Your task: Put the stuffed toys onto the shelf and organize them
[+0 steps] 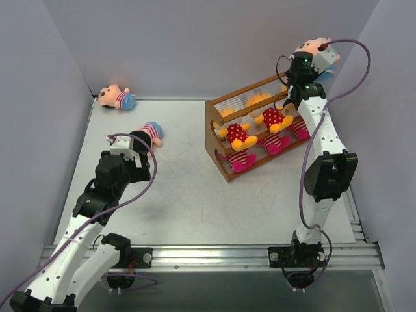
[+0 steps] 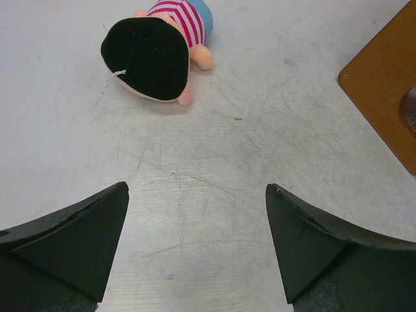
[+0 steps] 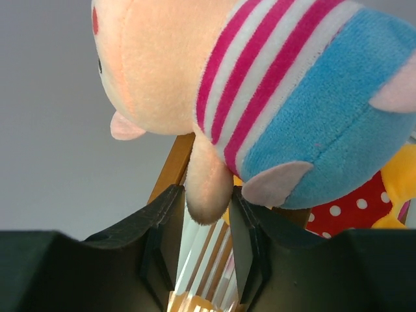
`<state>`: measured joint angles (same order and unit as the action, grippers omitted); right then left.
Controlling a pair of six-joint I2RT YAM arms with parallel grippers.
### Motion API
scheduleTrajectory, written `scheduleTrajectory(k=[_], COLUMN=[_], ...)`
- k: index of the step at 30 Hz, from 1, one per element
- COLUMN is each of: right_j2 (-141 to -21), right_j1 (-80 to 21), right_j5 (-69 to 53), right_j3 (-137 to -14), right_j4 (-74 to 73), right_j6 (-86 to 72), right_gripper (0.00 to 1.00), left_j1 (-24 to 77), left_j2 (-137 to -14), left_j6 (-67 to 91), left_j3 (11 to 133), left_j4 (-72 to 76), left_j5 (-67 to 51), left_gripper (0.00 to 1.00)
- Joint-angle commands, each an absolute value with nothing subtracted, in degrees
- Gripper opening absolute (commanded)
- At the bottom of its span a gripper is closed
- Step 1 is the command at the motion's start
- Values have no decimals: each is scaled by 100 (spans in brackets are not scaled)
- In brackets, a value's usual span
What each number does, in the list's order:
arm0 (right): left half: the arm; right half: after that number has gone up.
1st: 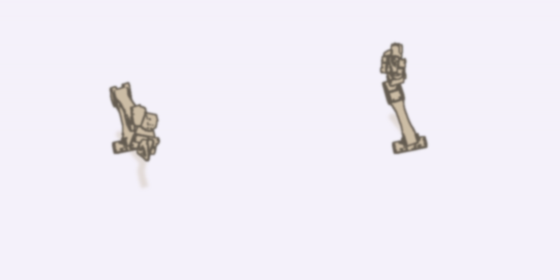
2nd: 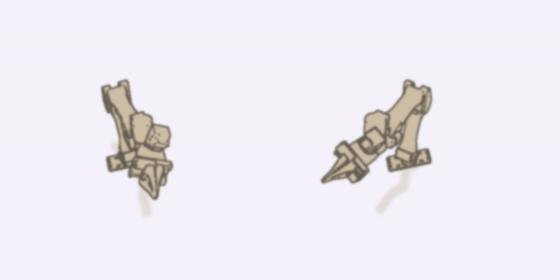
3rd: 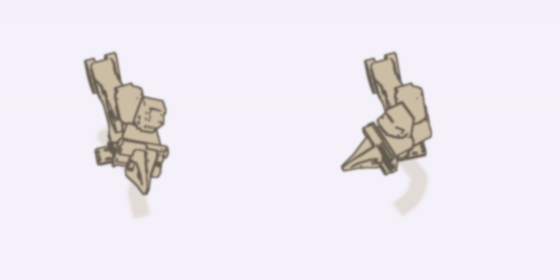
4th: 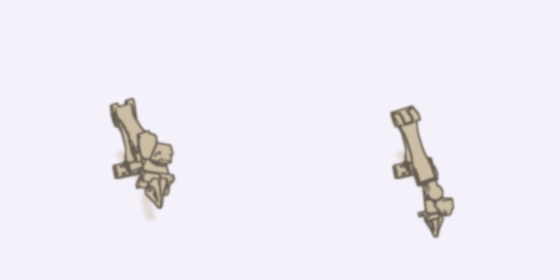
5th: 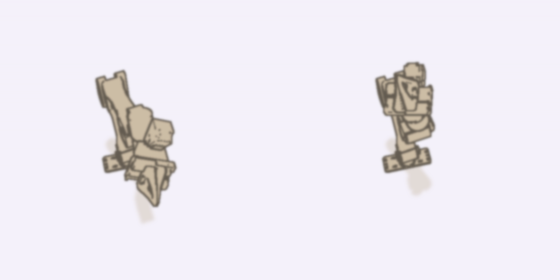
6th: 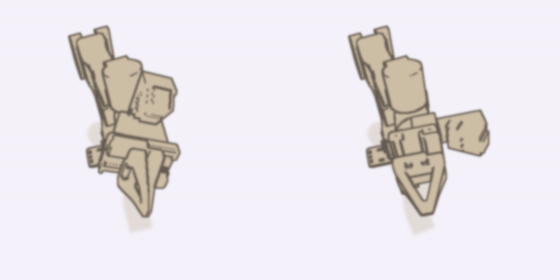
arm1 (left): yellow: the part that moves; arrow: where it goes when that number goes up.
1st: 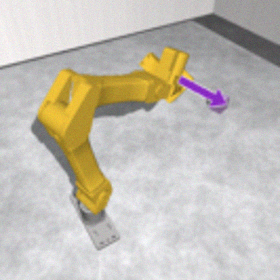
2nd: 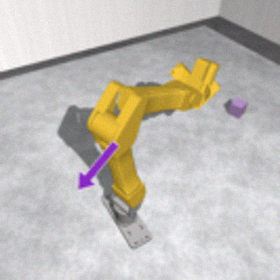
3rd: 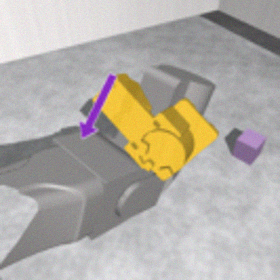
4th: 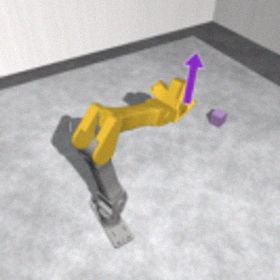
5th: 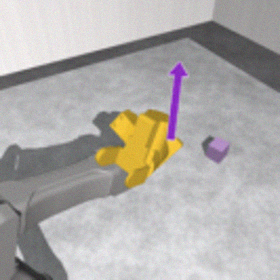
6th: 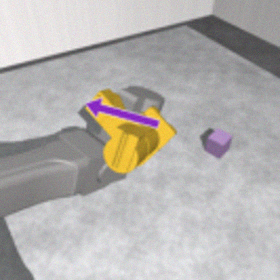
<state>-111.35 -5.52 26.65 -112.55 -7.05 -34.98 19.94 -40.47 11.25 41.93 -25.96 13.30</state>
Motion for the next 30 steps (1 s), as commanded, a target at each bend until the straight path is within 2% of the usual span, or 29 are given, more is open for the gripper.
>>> scheduleTrajectory(k=[1,11,30], right_j2=[-11180,-11031,-10512], right_j1=[-483,-457,-369], right_j5=[2865,2760,2277], right_j3=[-11426,-11364,-11329], right_j4=[-527,-519,-800], right_j6=[-3630,-3577,-3428], right_gripper=[33,0,0], left_j1=[2021,2022,2021], left_j2=[-3973,-3964,-3893], left_j6=[1072,1072,1072], left_j3=[4316,4315,4315], left_j4=[-2531,-2523,-2523], left_j5=[1380,1380,1362], left_gripper=[95,95,95])
